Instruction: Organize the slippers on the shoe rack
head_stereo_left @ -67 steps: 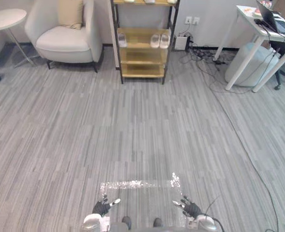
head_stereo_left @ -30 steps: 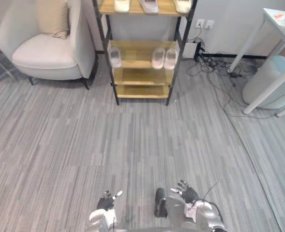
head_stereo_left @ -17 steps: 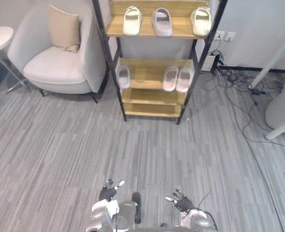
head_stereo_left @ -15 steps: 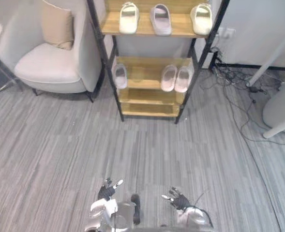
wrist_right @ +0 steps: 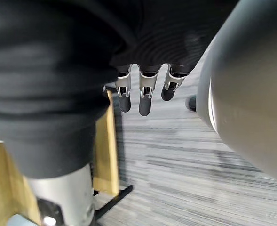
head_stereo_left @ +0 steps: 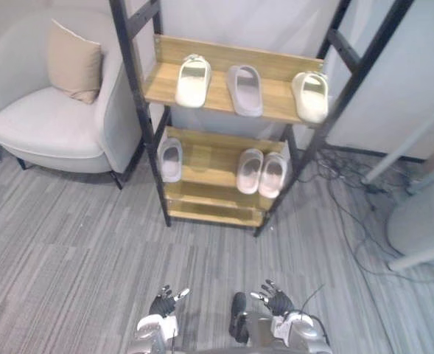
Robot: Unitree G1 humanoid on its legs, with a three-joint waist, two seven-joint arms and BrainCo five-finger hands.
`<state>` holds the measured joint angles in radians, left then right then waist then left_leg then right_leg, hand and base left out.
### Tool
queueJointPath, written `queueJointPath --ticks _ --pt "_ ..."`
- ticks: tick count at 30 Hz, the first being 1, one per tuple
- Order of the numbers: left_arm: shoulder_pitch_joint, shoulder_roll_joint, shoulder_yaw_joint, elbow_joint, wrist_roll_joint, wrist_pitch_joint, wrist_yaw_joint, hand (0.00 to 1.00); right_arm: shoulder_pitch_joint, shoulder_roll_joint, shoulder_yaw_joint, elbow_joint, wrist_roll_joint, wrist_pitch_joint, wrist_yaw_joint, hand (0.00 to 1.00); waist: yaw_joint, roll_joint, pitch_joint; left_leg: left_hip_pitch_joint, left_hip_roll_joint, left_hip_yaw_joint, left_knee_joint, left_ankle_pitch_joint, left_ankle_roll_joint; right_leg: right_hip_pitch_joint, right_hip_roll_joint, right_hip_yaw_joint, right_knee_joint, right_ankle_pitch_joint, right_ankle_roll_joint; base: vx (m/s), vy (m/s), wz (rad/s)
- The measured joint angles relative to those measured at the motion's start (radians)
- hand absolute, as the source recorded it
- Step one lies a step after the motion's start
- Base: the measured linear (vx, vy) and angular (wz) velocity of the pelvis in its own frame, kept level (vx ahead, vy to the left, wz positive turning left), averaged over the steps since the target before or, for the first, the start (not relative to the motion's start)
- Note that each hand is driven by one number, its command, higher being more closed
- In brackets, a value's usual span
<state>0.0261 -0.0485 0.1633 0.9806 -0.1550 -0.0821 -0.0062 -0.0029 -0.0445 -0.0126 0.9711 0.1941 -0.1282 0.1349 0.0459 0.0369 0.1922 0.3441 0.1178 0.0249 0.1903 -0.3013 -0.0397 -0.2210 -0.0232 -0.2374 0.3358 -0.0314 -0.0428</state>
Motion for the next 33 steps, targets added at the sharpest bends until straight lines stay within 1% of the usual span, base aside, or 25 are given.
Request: queueJointPath --ticks 1,2,3,4,5,6,8,9,10,11,12,13,15,16,17,18,20,21,23,24,25,27,28,29,33 --pt "-0.001 -0.006 0.009 -0.003 0.003 0.001 0.000 0.00 -0.001 0.000 -0.007 -0.001 0.000 0.000 0.000 0.00 0.000 0.009 0.000 -0.030 0.010 -0.009 0.055 0.007 -0.011 0.012 0.008 -0.013 -0.005 -0.015 -0.006 0.38 -0.209 0.34" --pt "-0.006 -0.009 0.015 -0.010 0.006 0.002 0.000 0.00 0.000 0.002 -0.013 0.000 0.000 0.001 -0.001 0.00 0.000 0.013 0.000 -0.071 0.024 -0.013 0.146 0.023 -0.037 0.035 0.018 -0.025 -0.023 -0.025 -0.014 0.46 -0.249 0.32" --pt "-0.010 -0.008 0.024 -0.025 0.008 0.004 -0.001 0.00 0.007 0.003 -0.012 -0.009 0.001 0.004 -0.004 0.00 0.000 0.009 0.004 -0.154 0.044 -0.004 0.354 0.082 -0.051 0.096 0.034 -0.030 -0.075 -0.035 -0.023 0.36 -0.204 0.21" --pt "-0.010 -0.009 0.027 -0.028 0.008 0.004 -0.001 0.00 0.012 0.005 -0.010 -0.013 0.001 0.005 -0.005 0.00 0.000 0.008 0.006 -0.177 0.049 -0.002 0.413 0.110 -0.051 0.117 0.037 -0.030 -0.090 -0.036 -0.025 0.43 -0.199 0.12" --pt "-0.008 -0.006 0.037 -0.039 0.008 0.002 -0.003 0.00 0.022 0.010 -0.001 -0.018 0.002 0.002 -0.010 0.00 0.009 -0.005 0.019 -0.248 0.085 0.029 0.588 0.090 -0.050 0.198 0.046 -0.027 -0.140 -0.046 -0.036 0.39 -0.137 -0.01" --pt "-0.010 -0.005 0.027 -0.054 0.008 0.000 -0.005 0.00 0.025 0.010 -0.002 -0.010 0.002 0.004 -0.018 0.00 0.009 -0.018 0.030 -0.300 0.093 0.080 0.643 0.028 -0.049 0.283 0.044 -0.023 -0.183 -0.051 -0.040 0.52 -0.180 -0.06" --pt "-0.010 -0.001 0.006 -0.063 0.007 0.000 -0.007 0.00 0.028 0.007 -0.003 -0.007 0.003 0.004 -0.022 0.00 0.012 -0.029 0.033 -0.346 0.080 0.109 0.595 -0.008 -0.039 0.327 0.038 -0.014 -0.218 -0.051 -0.040 0.29 -0.084 -0.18" --pt "-0.010 -0.002 -0.012 -0.068 0.008 -0.002 -0.020 0.00 0.022 0.003 -0.006 -0.001 0.003 0.004 -0.023 0.00 0.015 -0.027 0.033 -0.387 0.046 0.107 0.476 -0.029 -0.032 0.350 0.031 0.004 -0.244 -0.052 -0.035 0.25 0.050 -0.40" --pt "-0.014 -0.002 -0.032 -0.069 0.009 -0.001 -0.021 0.00 0.022 0.006 -0.015 0.000 0.003 0.005 -0.024 0.00 0.015 -0.023 0.032 -0.429 0.007 0.095 0.309 -0.020 -0.025 0.364 0.020 0.022 -0.261 -0.058 -0.018 0.29 0.072 -0.40" --pt "-0.014 -0.002 -0.035 -0.069 0.009 -0.001 -0.021 0.00 0.022 0.006 -0.015 0.000 0.003 0.005 -0.024 0.00 0.016 -0.021 0.031 -0.436 -0.001 0.090 0.268 -0.008 -0.022 0.363 0.018 0.025 -0.263 -0.060 -0.013 0.26 0.135 -0.39" --pt "-0.015 -0.006 -0.043 -0.067 0.010 -0.002 -0.021 0.00 0.027 0.003 -0.015 0.004 0.003 0.004 -0.023 0.00 0.019 -0.013 0.026 -0.451 -0.032 0.047 0.135 0.096 -0.018 0.365 0.013 0.041 -0.269 -0.073 0.008 0.22 0.173 -0.49" --pt "-0.012 -0.006 -0.044 -0.064 0.015 -0.002 -0.022 0.00 0.037 0.005 -0.014 0.010 0.002 0.007 -0.024 0.00 0.029 -0.012 0.010 -0.421 -0.057 0.034 0.090 0.175 0.004 0.377 0.005 0.074 -0.270 -0.086 0.032 0.30 0.212 -0.43" --pt "-0.013 0.006 -0.041 -0.058 0.017 0.000 -0.021 0.00 0.040 0.014 -0.010 0.008 0.002 0.007 -0.022 0.00 0.025 -0.033 -0.002 -0.402 -0.073 0.058 0.068 0.173 0.014 0.391 -0.019 0.083 -0.267 -0.099 0.055 0.27 0.139 -0.22" --pt "-0.013 0.007 -0.033 -0.058 0.017 0.000 -0.022 0.00 0.048 0.031 -0.010 0.009 0.001 0.008 -0.021 0.00 0.029 -0.053 -0.007 -0.384 -0.080 0.082 0.068 0.162 0.022 0.396 -0.035 0.090 -0.258 -0.108 0.069 0.23 0.098 -0.30" --pt "-0.012 0.007 -0.025 -0.060 0.017 0.000 -0.022 0.00 0.051 0.040 -0.009 0.009 0.001 0.010 -0.020 0.00 0.039 -0.061 -0.012 -0.374 -0.083 0.097 0.067 0.153 0.027 0.395 -0.043 0.094 -0.247 -0.113 0.077 0.26 0.117 -0.48" --pt "-0.013 0.011 -0.024 -0.060 0.017 0.000 -0.022 0.00 0.054 0.048 0.001 0.008 0.001 0.012 -0.019 0.00 0.046 -0.069 -0.016 -0.341 -0.087 0.121 0.049 0.142 0.034 0.394 -0.054 0.099 -0.214 -0.122 0.091 0.28 0.150 -0.55" --pt "-0.012 0.012 -0.025 -0.054 0.020 0.001 -0.023 0.00 0.054 0.056 0.021 0.002 -0.004 0.012 -0.009 0.00 0.053 -0.065 -0.016 -0.261 -0.091 0.162 -0.003 0.134 0.046 0.349 -0.073 0.107 -0.057 -0.147 0.125 0.17 0.116 -0.54" --pt "-0.012 0.012 -0.025 -0.053 0.022 0.001 -0.023 0.00 0.053 0.057 0.021 0.001 -0.007 0.012 -0.008 0.00 0.053 -0.064 -0.015 -0.252 -0.090 0.167 -0.010 0.133 0.047 0.340 -0.075 0.107 -0.028 -0.149 0.127 0.07 0.087 -0.34" --pt "-0.013 0.024 -0.031 -0.035 0.028 0.001 -0.024 0.00 0.048 0.063 0.021 0.002 -0.036 0.011 -0.001 0.00 0.051 -0.065 -0.012 -0.189 -0.093 0.183 -0.048 0.130 0.053 0.269 -0.102 0.082 0.174 -0.151 0.131 0.08 0.071 -0.20" --pt "-0.013 0.035 -0.046 -0.025 0.029 0.001 -0.023 0.00 0.048 0.066 0.021 0.010 -0.038 0.011 0.003 0.00 0.045 -0.063 -0.009 -0.161 -0.093 0.181 -0.055 0.123 0.065 0.253 -0.125 0.041 0.228 -0.188 0.112 0.09 0.009 -0.02" --pt "-0.013 0.037 -0.047 -0.022 0.030 0.001 -0.023 0.00 0.047 0.067 0.022 0.015 -0.038 0.011 0.003 0.00 0.046 -0.067 -0.012 -0.152 -0.092 0.179 -0.057 0.121 0.067 0.254 -0.135 0.023 0.231 -0.203 0.110 0.08 -0.043 0.18" --pt "-0.012 0.041 -0.052 -0.012 0.033 0.001 -0.023 0.00 0.042 0.064 0.025 0.027 -0.039 0.011 0.003 0.00 0.045 -0.069 -0.014 -0.139 -0.085 0.163 -0.070 0.120 0.064 0.256 -0.153 -0.019 0.158 -0.211 0.103 0.06 -0.073 0.22" --pt "-0.012 0.048 -0.065 -0.012 0.033 0.000 -0.022 0.00 0.042 0.065 0.025 0.028 -0.039 0.011 0.002 0.00 0.045 -0.074 -0.013 -0.137 -0.087 0.153 -0.067 0.118 0.056 0.253 -0.152 -0.024 0.049 -0.160 0.093 0.08 -0.097 0.06" --pt "-0.013 0.058 -0.063 -0.011 0.033 -0.001 -0.021 0.00 0.042 0.067 0.026 0.033 -0.039 0.011 0.002 0.00 0.047 -0.104 -0.019 -0.140 -0.112 0.142 -0.065 0.112 0.047 0.243 -0.165 -0.002 -0.017 -0.086 0.113 0.08 -0.097 0.02" --pt "-0.013 0.049 -0.061 -0.006 0.033 -0.001 -0.020 0.00 0.041 0.046 0.027 0.031 -0.039 0.003 -0.004 0.00 0.039 -0.079 -0.026 -0.172 -0.099 0.132 -0.067 0.120 0.033 0.262 -0.142 -0.010 -0.121 -0.083 0.121 0.03 -0.115 0.00"
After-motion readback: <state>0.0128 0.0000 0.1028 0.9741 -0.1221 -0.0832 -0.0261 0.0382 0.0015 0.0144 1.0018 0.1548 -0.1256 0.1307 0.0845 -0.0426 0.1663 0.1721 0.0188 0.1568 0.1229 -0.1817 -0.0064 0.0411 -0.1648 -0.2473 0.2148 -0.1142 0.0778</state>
